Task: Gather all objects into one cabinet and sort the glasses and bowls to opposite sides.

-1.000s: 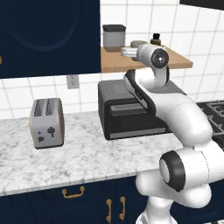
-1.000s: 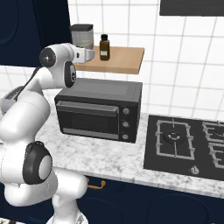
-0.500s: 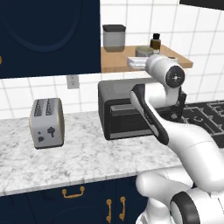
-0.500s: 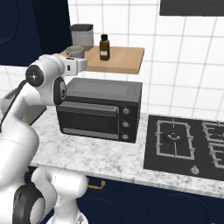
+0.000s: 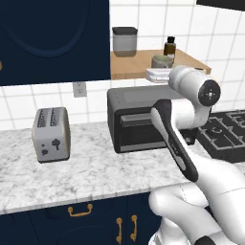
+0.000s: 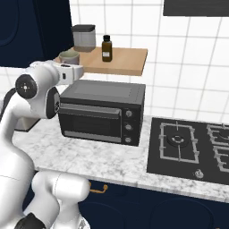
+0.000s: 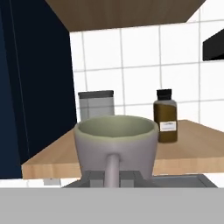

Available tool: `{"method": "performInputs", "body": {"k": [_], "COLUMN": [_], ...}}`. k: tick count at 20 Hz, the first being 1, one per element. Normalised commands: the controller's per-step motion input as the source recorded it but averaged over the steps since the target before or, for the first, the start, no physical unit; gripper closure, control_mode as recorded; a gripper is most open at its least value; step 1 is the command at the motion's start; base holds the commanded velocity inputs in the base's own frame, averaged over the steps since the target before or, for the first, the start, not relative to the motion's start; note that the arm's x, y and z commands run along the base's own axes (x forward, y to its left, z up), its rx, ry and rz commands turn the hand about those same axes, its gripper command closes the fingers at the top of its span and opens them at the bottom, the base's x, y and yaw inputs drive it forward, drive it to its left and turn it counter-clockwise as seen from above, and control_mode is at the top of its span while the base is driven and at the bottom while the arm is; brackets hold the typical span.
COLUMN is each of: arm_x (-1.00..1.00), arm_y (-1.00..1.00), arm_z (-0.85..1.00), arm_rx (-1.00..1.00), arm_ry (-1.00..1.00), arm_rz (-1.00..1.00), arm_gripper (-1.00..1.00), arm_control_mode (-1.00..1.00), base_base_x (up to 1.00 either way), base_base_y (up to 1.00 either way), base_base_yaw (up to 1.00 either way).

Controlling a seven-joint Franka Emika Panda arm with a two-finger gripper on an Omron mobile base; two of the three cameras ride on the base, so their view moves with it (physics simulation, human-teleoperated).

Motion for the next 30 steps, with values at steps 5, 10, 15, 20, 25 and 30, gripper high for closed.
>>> {"method": "performInputs", "body": {"k": [5,10,15,20,25,30], "arm_x": [-0.77,-0.76,-0.68,-0.89,-0.53,-0.33], "arm_y": [-0.22,-0.17,-0.01,0.00,0.00,-0.09], "arm_z": [0.06,0.00,0.03,0.11,0.27,0.19], "arm_rx": [0.00,0.00,0.00,-0.02,-0.01,0.00], "arm_ry": [0.14,0.11,0.05,0.00,0.04,0.06], "arm_rz": [0.02,0.04,0.05,0.01,0.00,-0.05], "arm_gripper": [1.00,1.00,1.00,1.00,1.00,1.00], "arm_control_mode": [-1.00,-1.00,-1.00,-1.00,-1.00,-1.00], "base_base_x": [0.00,0.00,0.00,0.00,0.00,0.00], "base_base_y": [0.00,0.00,0.00,0.00,0.00,0.00], "base_base_yaw": [0.00,0.00,0.00,0.00,0.00,0.00]}}
